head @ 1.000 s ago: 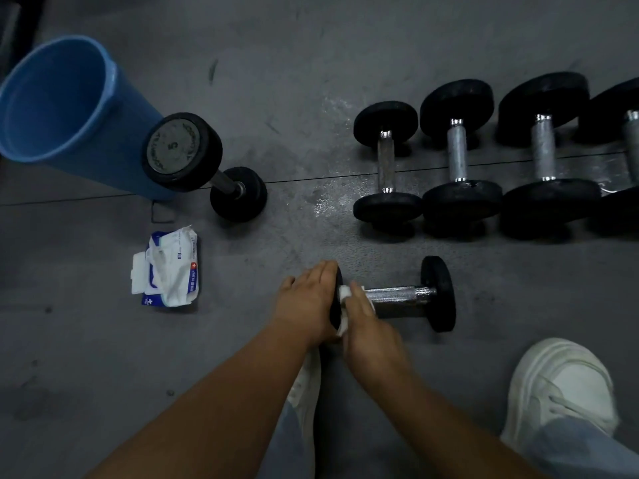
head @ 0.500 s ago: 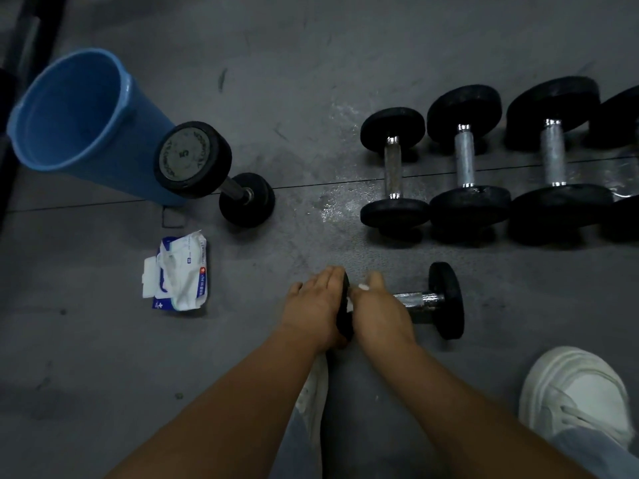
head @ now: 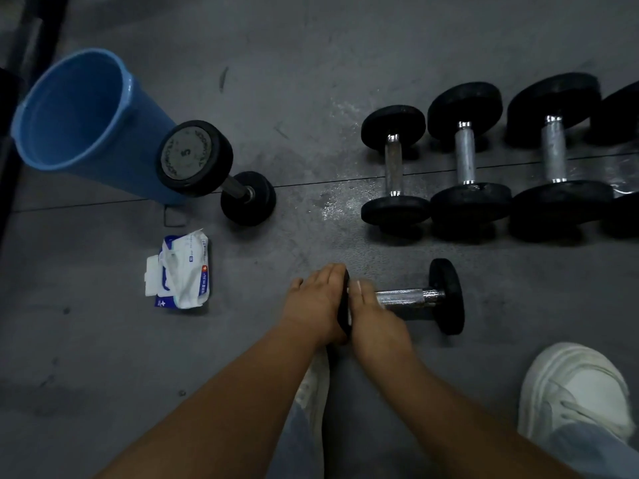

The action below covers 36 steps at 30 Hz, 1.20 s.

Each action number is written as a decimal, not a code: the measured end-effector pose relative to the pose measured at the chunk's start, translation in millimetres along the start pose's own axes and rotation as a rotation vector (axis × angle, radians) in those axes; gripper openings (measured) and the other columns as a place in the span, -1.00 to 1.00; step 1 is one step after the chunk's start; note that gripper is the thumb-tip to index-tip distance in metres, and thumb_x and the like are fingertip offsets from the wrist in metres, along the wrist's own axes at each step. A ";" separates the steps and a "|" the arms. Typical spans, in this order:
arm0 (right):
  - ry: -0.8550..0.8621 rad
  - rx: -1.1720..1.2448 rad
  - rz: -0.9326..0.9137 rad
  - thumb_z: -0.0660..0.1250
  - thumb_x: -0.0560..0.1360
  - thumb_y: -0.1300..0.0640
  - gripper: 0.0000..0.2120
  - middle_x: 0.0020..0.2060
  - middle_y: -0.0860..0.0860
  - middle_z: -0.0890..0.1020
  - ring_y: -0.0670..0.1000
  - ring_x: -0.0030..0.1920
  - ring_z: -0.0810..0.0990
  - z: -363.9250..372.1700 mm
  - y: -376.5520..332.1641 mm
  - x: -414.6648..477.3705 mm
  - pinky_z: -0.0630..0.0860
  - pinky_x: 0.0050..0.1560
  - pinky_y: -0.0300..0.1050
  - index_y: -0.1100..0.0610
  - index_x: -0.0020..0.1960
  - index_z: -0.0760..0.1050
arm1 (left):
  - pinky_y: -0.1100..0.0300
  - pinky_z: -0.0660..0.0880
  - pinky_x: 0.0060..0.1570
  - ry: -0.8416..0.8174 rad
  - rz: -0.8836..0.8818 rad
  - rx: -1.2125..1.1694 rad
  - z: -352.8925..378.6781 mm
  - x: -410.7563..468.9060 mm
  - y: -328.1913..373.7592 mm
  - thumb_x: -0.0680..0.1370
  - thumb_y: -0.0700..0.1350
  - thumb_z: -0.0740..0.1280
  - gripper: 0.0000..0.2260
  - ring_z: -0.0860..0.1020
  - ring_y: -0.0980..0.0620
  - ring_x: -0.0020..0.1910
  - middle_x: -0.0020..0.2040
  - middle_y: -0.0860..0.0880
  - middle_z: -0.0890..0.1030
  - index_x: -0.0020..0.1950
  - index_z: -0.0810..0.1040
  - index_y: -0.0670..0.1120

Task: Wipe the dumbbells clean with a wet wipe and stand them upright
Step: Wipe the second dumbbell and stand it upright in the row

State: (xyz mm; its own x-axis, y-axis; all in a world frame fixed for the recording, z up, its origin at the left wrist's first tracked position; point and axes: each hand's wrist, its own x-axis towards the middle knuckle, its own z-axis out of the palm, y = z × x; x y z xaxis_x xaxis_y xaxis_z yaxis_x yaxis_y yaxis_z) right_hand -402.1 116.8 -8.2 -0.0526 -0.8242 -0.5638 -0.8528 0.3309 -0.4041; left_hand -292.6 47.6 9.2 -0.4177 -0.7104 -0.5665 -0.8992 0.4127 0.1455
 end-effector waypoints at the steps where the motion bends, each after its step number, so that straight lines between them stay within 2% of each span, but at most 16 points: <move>1: -0.027 -0.002 -0.022 0.12 0.61 0.19 -0.32 0.57 -0.04 -0.19 0.09 0.27 0.51 5.0 -0.2 -13.5 0.49 -0.02 -0.05 0.03 0.59 -0.18 | 0.01 0.17 0.45 -0.007 0.000 -0.005 0.0 0.5 0.3 0.29 0.12 0.53 0.00 0.24 0.03 0.49 0.54 0.02 0.20 0.56 0.01 -0.02; 3: -0.061 0.009 -0.054 0.11 0.61 0.22 -0.29 0.54 -0.07 -0.33 0.07 0.23 0.53 8.8 -3.4 -30.0 0.43 -0.12 -0.09 0.02 0.59 -0.26 | 0.01 0.19 0.44 -0.014 -0.006 -0.007 -0.9 0.7 0.1 0.28 0.11 0.54 0.01 0.25 0.02 0.49 0.54 0.02 0.21 0.56 0.01 -0.02; 7: -0.005 0.029 0.037 0.19 0.57 0.21 -0.33 0.57 -0.02 -0.08 0.13 0.14 0.59 -5.7 -4.6 -0.9 0.49 -0.02 -0.02 0.07 0.57 -0.07 | 0.01 0.20 0.43 -0.028 -0.004 0.011 -5.4 3.9 0.4 0.28 0.13 0.54 -0.03 0.29 0.02 0.46 0.50 0.03 0.26 0.53 0.06 -0.01; 11: -0.082 0.046 -0.036 0.15 0.58 0.24 -0.24 0.53 -0.10 -0.36 0.10 0.09 0.59 6.0 -5.1 -31.1 0.48 -0.09 -0.06 0.03 0.58 -0.28 | 0.00 0.16 0.47 -0.052 -0.008 -0.016 -6.8 2.0 1.8 0.29 0.10 0.54 0.01 0.24 0.02 0.49 0.54 0.02 0.21 0.56 0.01 -0.01; 12: -0.083 0.041 -0.039 0.14 0.58 0.24 -0.23 0.53 -0.11 -0.37 0.09 0.06 0.60 7.5 -4.6 -30.7 0.47 -0.12 -0.07 0.03 0.58 -0.29 | -0.01 0.16 0.47 -0.056 -0.013 -0.004 -7.3 2.4 1.4 0.28 0.10 0.55 0.02 0.25 0.02 0.49 0.53 0.02 0.22 0.56 0.01 -0.01; 16: -0.019 0.037 0.018 0.20 0.56 0.22 -0.31 0.57 -0.03 -0.09 0.12 0.11 0.60 -6.0 -3.7 -1.1 0.50 -0.02 0.00 0.05 0.58 -0.08 | -0.02 0.21 0.42 -0.050 -0.018 0.023 -8.8 4.5 -0.9 0.27 0.12 0.54 -0.04 0.30 0.01 0.45 0.48 0.03 0.29 0.52 0.08 0.00; 20: -0.078 0.014 -0.077 0.16 0.55 0.26 -0.17 0.50 -0.13 -0.44 0.08 0.05 0.59 11.7 -0.6 -39.5 0.45 -0.15 -0.08 0.01 0.57 -0.35 | -0.02 0.18 0.45 -0.070 -0.015 0.021 -10.1 2.9 0.8 0.27 0.09 0.54 0.00 0.24 -0.01 0.49 0.52 0.02 0.22 0.55 0.02 0.00; 22: -0.054 -0.018 -0.057 0.17 0.55 0.25 -0.20 0.54 -0.09 -0.35 0.08 0.04 0.59 10.1 0.0 -25.5 0.42 -0.17 -0.08 0.03 0.58 -0.28 | -0.03 0.19 0.45 -0.085 -0.021 0.051 -12.7 5.1 0.1 0.26 0.10 0.55 0.01 0.23 -0.01 0.48 0.51 0.02 0.24 0.55 0.04 -0.01; 24: -0.015 0.007 -0.004 0.22 0.55 0.21 -0.32 0.56 -0.02 -0.05 0.12 0.05 0.61 -2.4 -0.9 0.6 0.45 -0.14 -0.03 0.05 0.56 -0.03 | -0.05 0.20 0.44 -0.095 -0.024 0.068 -12.8 5.9 0.3 0.24 0.12 0.56 0.03 0.23 0.00 0.48 0.50 0.02 0.26 0.55 0.05 -0.02; 25: -0.006 0.022 0.006 0.23 0.55 0.19 -0.36 0.54 -0.02 0.03 0.13 0.06 0.61 -5.9 -1.9 4.6 0.45 -0.14 -0.02 0.05 0.53 0.02 | -0.06 0.20 0.44 -0.093 -0.027 0.060 -11.9 4.6 1.1 0.24 0.12 0.57 0.04 0.23 0.00 0.49 0.51 0.02 0.25 0.55 0.04 -0.02; 26: -0.002 0.025 0.004 0.23 0.55 0.20 -0.35 0.55 -0.02 -0.01 0.13 0.08 0.61 -5.5 -2.6 0.4 0.42 -0.15 -0.04 0.05 0.55 -0.01 | -0.05 0.19 0.44 -0.091 -0.028 0.046 -10.7 3.4 2.0 0.24 0.11 0.57 0.05 0.22 0.00 0.49 0.52 0.02 0.24 0.56 0.02 -0.02; 29: -0.068 0.013 -0.069 0.15 0.57 0.25 -0.23 0.55 -0.08 -0.31 0.11 0.17 0.55 9.3 -1.8 -34.8 0.33 -0.16 -0.12 0.04 0.59 -0.27 | -0.03 0.16 0.46 -0.085 -0.030 0.023 -8.2 2.4 2.5 0.27 0.10 0.55 0.05 0.19 0.01 0.51 0.54 0.02 0.20 0.57 -0.01 -0.01; 30: -0.054 -0.009 -0.068 0.15 0.57 0.25 -0.23 0.56 -0.08 -0.30 0.10 0.16 0.55 10.7 -1.3 -33.3 0.33 -0.17 -0.12 0.04 0.59 -0.26 | -0.01 0.16 0.46 -0.084 -0.030 0.035 -9.2 3.6 1.9 0.27 0.11 0.55 0.04 0.19 0.01 0.51 0.54 0.03 0.20 0.57 -0.01 -0.01; 33: 0.030 0.001 0.009 0.21 0.55 0.20 -0.38 0.53 0.00 0.08 0.12 0.07 0.61 0.2 -1.2 3.5 0.43 -0.16 -0.03 0.06 0.53 0.04 | 0.01 0.17 0.45 -0.082 -0.026 0.072 -10.7 8.3 -0.3 0.26 0.14 0.56 0.03 0.21 0.01 0.49 0.51 0.03 0.25 0.55 0.03 -0.01; 34: 0.019 0.017 0.019 0.22 0.55 0.20 -0.41 0.50 0.01 0.13 0.13 0.07 0.61 -2.7 -2.4 7.7 0.46 -0.12 -0.01 0.06 0.51 0.07 | 0.00 0.18 0.45 -0.078 -0.029 0.067 -10.3 7.1 -0.3 0.26 0.14 0.56 0.03 0.21 0.01 0.49 0.51 0.03 0.25 0.55 0.03 -0.01; 36: -0.015 0.031 -0.004 0.21 0.55 0.23 -0.29 0.57 -0.01 -0.08 0.13 0.16 0.57 2.5 -3.8 -8.4 0.48 -0.06 -0.02 0.07 0.57 -0.09 | -0.02 0.17 0.46 -0.084 -0.026 0.037 -9.2 4.2 1.4 0.27 0.13 0.56 0.04 0.19 0.00 0.51 0.54 0.02 0.21 0.57 0.00 -0.01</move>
State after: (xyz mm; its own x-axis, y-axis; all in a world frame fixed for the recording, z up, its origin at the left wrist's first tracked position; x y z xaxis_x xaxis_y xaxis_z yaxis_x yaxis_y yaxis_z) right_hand -397.2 123.6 -3.7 -0.0410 -0.8185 -0.5730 -0.8363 0.3419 -0.4287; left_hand -296.9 40.0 14.4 -0.3807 -0.6716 -0.6356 -0.9034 0.4170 0.1004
